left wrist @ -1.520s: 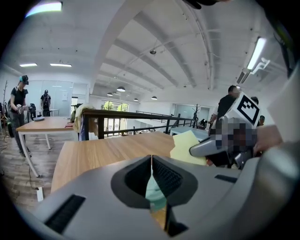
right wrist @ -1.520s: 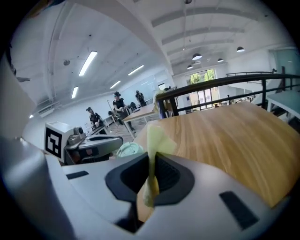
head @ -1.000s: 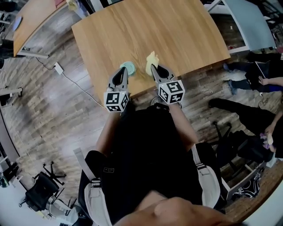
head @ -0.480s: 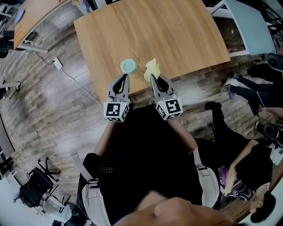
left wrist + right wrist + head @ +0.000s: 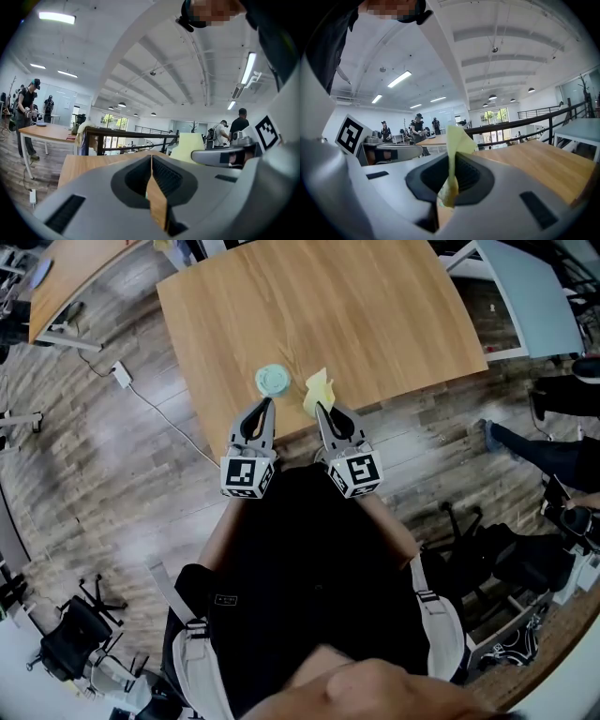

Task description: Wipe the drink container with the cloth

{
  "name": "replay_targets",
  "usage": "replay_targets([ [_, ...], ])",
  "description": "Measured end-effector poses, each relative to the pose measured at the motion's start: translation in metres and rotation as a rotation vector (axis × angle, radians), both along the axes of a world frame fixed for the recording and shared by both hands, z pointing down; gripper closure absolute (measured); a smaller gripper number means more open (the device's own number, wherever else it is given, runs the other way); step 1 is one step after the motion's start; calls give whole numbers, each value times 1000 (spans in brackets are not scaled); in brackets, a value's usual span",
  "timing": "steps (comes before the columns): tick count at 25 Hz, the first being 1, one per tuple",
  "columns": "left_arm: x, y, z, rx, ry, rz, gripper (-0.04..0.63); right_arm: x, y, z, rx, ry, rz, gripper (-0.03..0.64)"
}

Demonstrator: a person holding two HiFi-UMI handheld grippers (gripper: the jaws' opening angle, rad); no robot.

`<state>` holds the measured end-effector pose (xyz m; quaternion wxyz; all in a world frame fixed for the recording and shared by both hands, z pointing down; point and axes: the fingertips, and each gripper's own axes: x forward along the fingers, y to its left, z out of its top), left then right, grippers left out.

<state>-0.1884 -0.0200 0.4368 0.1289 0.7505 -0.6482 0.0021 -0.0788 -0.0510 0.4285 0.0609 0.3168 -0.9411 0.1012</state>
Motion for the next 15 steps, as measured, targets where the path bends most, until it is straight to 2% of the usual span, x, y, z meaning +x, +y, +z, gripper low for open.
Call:
replay_targets([
  [15, 1, -2, 3, -6, 9, 10, 569, 0, -2, -3, 15, 11, 0, 575],
])
